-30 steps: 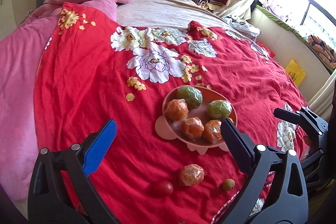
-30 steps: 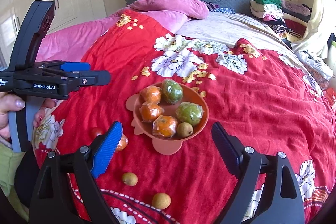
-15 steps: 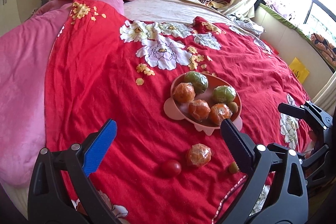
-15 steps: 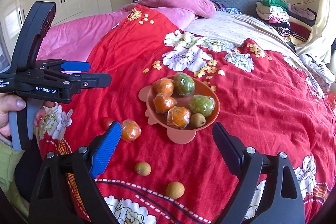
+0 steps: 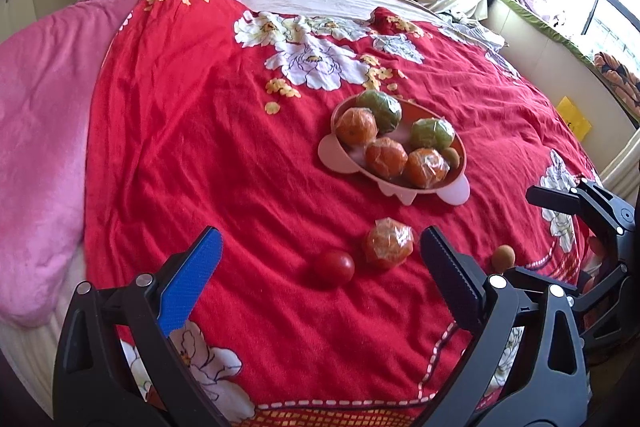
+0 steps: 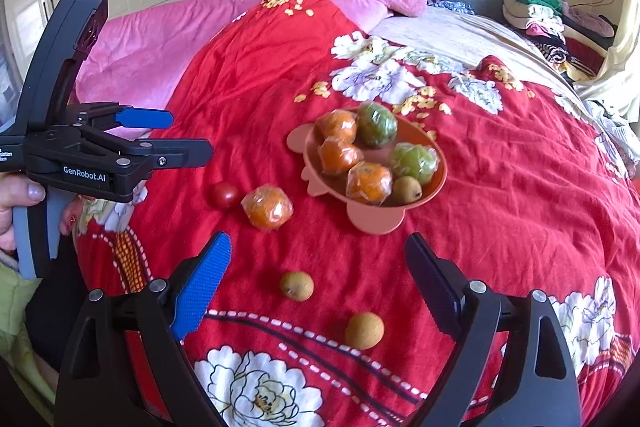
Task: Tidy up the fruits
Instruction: 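Withdraw both open grippers from the bowl toward the loose fruits, then close the left gripper on the red tomato while the right grasps a brown kiwi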
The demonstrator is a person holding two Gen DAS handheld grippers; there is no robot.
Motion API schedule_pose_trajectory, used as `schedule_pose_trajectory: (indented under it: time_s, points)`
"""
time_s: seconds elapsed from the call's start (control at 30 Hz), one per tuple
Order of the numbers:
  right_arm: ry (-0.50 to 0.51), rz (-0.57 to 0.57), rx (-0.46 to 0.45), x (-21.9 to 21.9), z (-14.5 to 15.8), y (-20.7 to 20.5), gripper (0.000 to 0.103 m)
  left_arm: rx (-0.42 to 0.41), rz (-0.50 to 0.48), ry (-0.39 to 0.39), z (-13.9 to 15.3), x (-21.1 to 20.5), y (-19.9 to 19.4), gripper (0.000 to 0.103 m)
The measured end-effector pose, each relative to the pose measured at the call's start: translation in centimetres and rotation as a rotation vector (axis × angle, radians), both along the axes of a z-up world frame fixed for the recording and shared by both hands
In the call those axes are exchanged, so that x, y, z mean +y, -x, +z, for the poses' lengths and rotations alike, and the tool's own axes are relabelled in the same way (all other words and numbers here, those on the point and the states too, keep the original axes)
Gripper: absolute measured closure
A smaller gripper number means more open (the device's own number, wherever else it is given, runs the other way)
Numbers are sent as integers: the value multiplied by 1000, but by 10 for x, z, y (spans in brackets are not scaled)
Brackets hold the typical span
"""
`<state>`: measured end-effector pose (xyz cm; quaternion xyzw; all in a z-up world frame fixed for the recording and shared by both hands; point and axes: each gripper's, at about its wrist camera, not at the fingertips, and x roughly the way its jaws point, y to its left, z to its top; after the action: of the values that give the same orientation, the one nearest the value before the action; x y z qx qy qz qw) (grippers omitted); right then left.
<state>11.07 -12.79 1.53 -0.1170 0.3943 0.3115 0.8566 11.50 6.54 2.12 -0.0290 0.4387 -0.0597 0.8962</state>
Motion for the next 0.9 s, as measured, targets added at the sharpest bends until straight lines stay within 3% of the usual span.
schedule_pose_trajectory:
  time_s: [0.43,0.63,0.9]
  points:
    - [34,13,45,8,-22,9,17,61,-19,-30,-28,2,17,10]
    - [52,30,85,13,-34,6,37,83,-38,-27,-37,-1,15,12]
    - [88,52,128,19,-54,1,76,104,-76,-7,-43,-5,7,39]
